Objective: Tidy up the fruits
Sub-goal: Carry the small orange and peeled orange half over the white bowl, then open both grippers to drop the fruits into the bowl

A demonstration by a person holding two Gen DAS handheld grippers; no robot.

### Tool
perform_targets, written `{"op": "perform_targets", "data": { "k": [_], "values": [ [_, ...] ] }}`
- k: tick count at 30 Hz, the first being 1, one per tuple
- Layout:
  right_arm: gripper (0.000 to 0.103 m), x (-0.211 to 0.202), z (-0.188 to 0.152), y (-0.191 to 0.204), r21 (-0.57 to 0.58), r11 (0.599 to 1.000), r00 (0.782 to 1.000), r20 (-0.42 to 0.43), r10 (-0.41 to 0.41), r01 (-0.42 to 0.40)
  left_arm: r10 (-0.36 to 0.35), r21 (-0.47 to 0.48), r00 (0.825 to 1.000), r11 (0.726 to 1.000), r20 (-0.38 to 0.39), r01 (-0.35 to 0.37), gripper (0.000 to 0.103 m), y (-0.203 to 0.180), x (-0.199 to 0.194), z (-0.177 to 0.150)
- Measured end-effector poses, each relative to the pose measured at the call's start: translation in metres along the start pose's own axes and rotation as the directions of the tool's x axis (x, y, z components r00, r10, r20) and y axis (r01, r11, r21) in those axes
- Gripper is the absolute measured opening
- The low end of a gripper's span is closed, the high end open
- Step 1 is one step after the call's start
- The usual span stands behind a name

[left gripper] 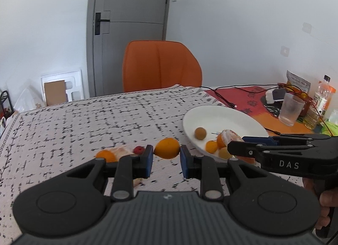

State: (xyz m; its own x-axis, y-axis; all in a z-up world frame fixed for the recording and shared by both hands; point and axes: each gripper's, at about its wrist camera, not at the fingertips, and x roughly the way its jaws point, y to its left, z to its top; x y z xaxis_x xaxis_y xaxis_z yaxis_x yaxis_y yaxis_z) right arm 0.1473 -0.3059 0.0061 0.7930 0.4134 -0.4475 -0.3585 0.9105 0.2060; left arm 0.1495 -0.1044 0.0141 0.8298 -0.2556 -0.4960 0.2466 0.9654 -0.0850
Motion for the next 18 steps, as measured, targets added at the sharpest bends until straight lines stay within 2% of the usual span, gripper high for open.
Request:
{"op": "perform_targets", "data": {
  "k": [18],
  "values": [
    [0.031,-0.008,-0.010,-0.052,0.078,0.994,0.997,0.009,-0.080,0.079,-0.068,0.084,0.997,0.994,-0.033,0.071,0.025,-0.044,0.037,0.011]
  ]
}}
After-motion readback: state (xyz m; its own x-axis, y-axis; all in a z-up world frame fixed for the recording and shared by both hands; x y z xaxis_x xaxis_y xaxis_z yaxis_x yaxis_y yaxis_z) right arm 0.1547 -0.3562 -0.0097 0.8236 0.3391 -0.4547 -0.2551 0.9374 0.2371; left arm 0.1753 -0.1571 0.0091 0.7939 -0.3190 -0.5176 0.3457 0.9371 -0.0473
